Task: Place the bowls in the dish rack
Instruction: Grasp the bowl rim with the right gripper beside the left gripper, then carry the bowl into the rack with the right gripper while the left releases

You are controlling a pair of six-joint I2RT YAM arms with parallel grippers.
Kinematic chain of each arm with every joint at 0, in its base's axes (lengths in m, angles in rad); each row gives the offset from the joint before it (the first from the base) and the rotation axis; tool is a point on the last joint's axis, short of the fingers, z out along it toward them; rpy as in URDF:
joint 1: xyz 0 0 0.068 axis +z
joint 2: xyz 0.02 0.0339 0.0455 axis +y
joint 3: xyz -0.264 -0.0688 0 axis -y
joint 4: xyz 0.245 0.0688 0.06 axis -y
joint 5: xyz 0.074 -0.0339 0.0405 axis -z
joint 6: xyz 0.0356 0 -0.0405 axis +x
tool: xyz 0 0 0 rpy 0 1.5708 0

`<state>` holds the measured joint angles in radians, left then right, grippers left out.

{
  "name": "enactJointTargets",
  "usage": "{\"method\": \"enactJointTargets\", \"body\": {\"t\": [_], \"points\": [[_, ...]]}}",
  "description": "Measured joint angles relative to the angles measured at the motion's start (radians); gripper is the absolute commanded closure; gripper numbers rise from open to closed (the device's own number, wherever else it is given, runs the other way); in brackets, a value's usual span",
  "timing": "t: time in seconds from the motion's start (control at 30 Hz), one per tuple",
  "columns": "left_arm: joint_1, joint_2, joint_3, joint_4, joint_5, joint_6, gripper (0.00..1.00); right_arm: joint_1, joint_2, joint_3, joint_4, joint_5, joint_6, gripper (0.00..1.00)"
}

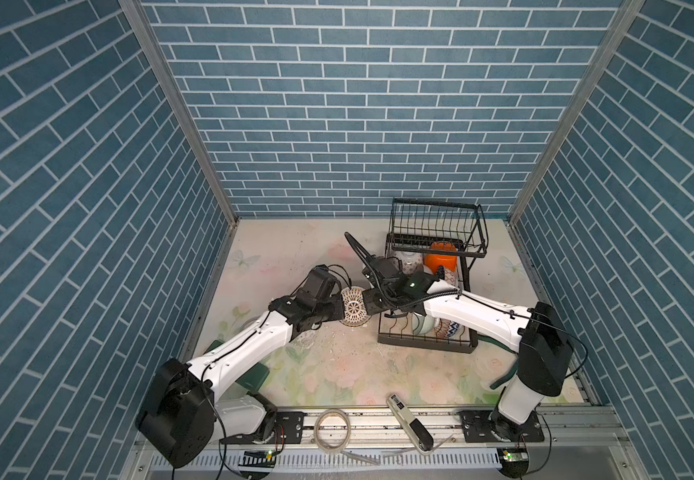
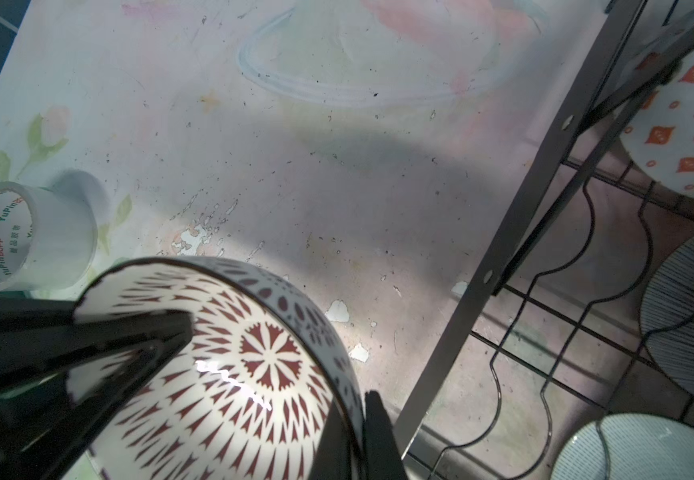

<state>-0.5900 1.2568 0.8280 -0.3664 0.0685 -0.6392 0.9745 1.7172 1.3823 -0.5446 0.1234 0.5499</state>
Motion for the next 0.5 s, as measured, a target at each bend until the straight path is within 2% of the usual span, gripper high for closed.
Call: {"method": "enactJointTargets", "body": {"t": [0.17,0.5], "points": [[-0.001,0.000,0.019,0.018,0.004,-0.002,0.66,0.010,0.001,0.001,-0.053,0.067,-0.006,1.00],[-0.001,-0.001,0.030,0.025,0.000,0.001,0.51,0.019,-0.003,0.001,-0.130,0.167,-0.017,1.00]]}}
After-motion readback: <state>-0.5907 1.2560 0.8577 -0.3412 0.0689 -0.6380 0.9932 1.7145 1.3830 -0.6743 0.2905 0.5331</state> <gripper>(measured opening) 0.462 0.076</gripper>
